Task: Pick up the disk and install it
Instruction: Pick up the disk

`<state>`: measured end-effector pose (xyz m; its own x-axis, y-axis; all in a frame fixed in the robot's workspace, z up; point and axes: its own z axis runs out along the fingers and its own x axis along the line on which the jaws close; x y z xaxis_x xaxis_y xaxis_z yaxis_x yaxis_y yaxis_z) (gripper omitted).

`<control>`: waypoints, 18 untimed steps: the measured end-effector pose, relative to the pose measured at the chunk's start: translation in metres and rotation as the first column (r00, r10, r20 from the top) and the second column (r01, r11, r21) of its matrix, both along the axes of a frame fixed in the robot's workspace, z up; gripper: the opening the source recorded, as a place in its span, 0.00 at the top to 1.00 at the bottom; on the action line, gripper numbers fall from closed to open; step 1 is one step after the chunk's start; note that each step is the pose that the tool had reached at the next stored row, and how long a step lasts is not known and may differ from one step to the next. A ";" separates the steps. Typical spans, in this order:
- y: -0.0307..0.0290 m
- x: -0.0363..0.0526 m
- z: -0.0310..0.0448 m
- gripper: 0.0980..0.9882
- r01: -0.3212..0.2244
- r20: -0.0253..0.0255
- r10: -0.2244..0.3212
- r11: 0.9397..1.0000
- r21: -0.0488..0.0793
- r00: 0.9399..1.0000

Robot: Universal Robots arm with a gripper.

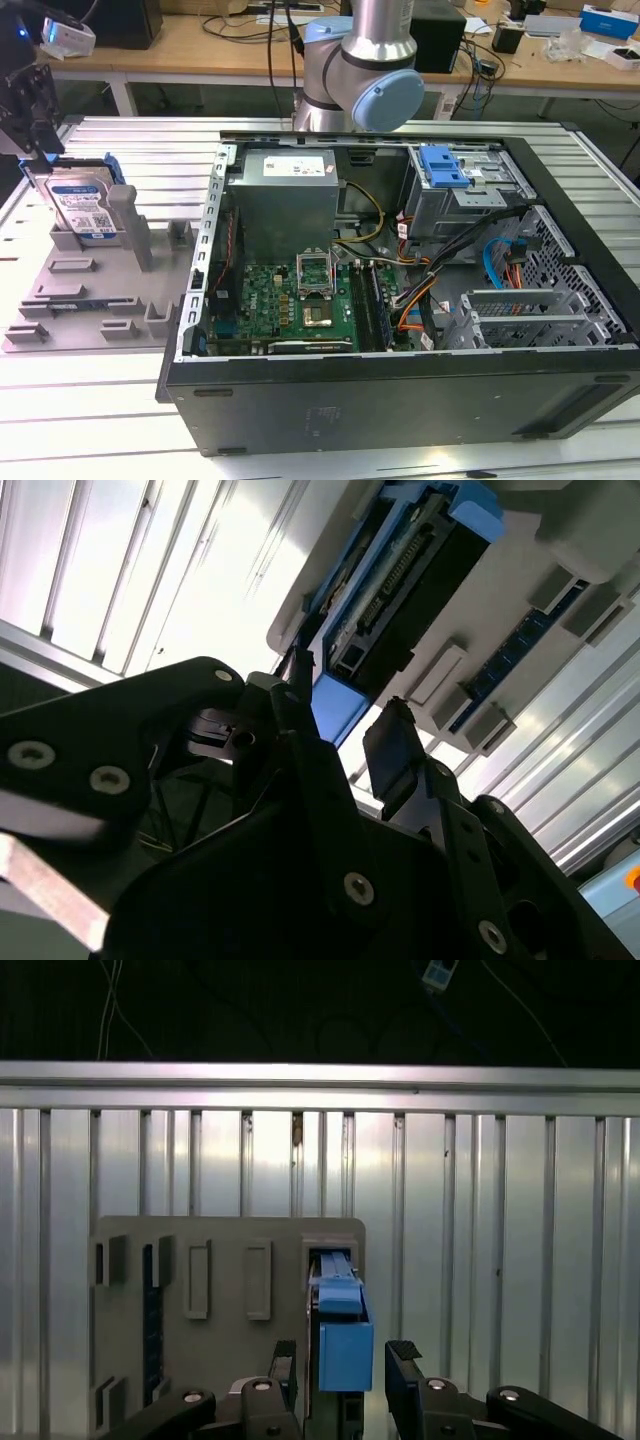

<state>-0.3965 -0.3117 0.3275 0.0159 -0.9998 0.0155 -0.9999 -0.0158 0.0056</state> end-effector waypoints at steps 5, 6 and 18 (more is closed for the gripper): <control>0.0000 -0.0009 -0.0033 0.57 0.000 0.000 0.000 1.000 0.000 1.000; 0.0000 -0.0010 -0.0044 0.57 0.000 0.000 0.000 1.000 0.000 1.000; 0.0000 -0.0013 -0.0137 0.57 0.000 0.000 0.000 1.000 0.000 1.000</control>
